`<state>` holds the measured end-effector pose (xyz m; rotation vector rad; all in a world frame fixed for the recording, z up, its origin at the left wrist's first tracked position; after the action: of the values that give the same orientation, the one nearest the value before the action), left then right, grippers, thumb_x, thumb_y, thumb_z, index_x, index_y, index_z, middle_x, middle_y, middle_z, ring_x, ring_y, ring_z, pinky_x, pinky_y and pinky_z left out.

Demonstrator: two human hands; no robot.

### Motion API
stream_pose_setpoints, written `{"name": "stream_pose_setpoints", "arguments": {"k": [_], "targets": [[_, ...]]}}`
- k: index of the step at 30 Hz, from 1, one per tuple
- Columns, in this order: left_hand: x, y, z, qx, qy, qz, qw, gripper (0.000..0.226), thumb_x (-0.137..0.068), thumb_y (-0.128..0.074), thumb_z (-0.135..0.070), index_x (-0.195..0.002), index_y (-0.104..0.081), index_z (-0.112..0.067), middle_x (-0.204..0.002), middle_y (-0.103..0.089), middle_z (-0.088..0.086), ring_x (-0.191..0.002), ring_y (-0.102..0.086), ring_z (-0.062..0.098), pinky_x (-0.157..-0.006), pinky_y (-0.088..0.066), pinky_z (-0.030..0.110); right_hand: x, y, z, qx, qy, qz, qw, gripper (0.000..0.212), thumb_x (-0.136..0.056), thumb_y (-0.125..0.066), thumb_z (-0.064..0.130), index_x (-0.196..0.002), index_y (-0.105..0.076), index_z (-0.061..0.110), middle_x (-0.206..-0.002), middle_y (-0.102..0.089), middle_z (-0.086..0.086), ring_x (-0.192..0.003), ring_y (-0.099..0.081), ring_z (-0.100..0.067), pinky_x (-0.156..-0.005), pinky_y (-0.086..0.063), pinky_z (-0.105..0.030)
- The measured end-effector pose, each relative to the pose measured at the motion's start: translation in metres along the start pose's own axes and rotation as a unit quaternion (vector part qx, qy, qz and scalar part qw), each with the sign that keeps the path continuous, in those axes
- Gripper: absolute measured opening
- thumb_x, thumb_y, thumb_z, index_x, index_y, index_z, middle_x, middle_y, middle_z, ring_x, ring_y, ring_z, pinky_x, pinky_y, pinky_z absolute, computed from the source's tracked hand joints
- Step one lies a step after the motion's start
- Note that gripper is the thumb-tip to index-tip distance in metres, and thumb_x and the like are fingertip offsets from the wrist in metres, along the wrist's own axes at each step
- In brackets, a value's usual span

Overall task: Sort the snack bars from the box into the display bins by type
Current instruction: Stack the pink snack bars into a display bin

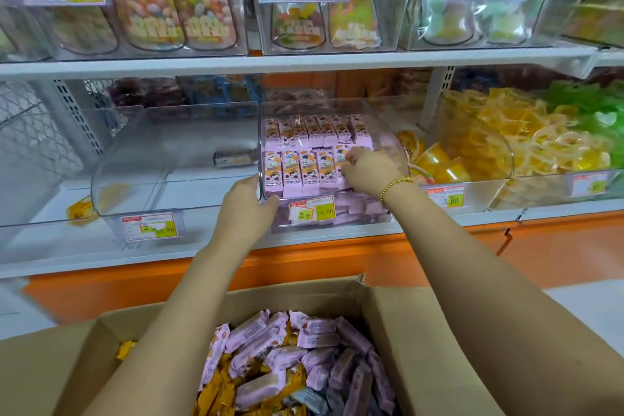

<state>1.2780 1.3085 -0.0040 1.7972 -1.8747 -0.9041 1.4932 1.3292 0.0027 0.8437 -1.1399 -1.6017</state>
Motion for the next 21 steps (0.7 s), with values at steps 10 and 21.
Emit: {"name": "stream_pose_setpoints", "arguments": {"k": [10, 21], "targets": [[0.021, -0.002, 0.003, 0.019, -0.057, -0.039, 0.997, 0.042, -0.092, -0.056, -0.014, -0.134, -0.051, -0.016, -0.135, -0.052, 0.009, -0.121, -0.049, 0.023, -0.098, -0.037, 0.028, 0.025, -0.004, 0.002, -0.129, 0.04, -0.079, 0.988, 0.038, -0.095, -0.052, 0.026, -0.13, -0.051, 0.011, -0.121, -0.06, -0.016, -0.11, -0.055, -0.032, -0.084, -0.042, -0.031], [0.149, -0.094, 0.173, 0.018, 0.112, 0.046, 0.992, 0.026, -0.096, -0.052, -0.017, -0.07, -0.054, -0.015, -0.06, -0.052, -0.005, -0.054, -0.052, 0.017, -0.047, -0.033, 0.014, 0.138, -0.217, -0.044, -0.079, 0.036, 0.132, 0.987, 0.019, -0.091, -0.057, 0.02, -0.098, -0.065, 0.004, -0.093, -0.068, -0.011, -0.086, -0.062, -0.025, -0.077, -0.048, -0.033]]}}
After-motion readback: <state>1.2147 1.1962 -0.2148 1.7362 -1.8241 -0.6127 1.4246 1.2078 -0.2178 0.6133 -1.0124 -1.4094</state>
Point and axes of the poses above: each hand's wrist, its own x-axis away from the middle knuckle, its own y-axis out of the back of the hand, z = x × y, the point moved 5 cm from there along -x, towards the middle knuckle
